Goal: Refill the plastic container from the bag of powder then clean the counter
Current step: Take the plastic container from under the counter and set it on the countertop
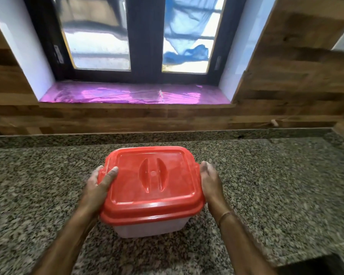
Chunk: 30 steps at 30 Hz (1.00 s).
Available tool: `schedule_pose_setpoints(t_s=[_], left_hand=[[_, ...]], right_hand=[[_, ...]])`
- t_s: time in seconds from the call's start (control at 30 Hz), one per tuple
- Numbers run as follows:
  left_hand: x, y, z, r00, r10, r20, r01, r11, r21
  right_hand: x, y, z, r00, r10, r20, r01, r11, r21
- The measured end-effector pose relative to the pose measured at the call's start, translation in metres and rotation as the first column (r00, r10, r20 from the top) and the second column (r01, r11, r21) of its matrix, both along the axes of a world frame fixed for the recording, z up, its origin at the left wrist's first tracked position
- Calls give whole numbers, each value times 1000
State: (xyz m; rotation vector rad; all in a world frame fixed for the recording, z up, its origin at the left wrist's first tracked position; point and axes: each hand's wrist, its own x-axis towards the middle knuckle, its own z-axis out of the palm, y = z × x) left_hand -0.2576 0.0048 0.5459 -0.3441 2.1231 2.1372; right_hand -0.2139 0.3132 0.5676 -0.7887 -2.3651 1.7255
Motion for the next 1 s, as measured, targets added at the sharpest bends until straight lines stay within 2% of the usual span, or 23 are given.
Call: schedule_pose_setpoints(t_s=[0.1,0.37,0.53,0.77,1.0], left_hand=[[2,-1,5,1000,-8,-12,8,999,-53],[10,2,18,999,-24,-28,21,994,-108],[14,-2,38,997,-8,-71,5,999,-52],[5,14,67,984,-26,-174,11,996,-88],[-6,93,82,970,-113,-216,78,983,-166]], right_hand=[[9,-12,2,992,115,-46,-117,993,-31],[16,-14,10,991,112,-75,-122,981,-150],[18,-22,19,985,97,-144,-106,993,-50],[15,-11,55,972,88,-218,-78,995,55],[18,67,69,969,-21,-247,-8,993,-119]])
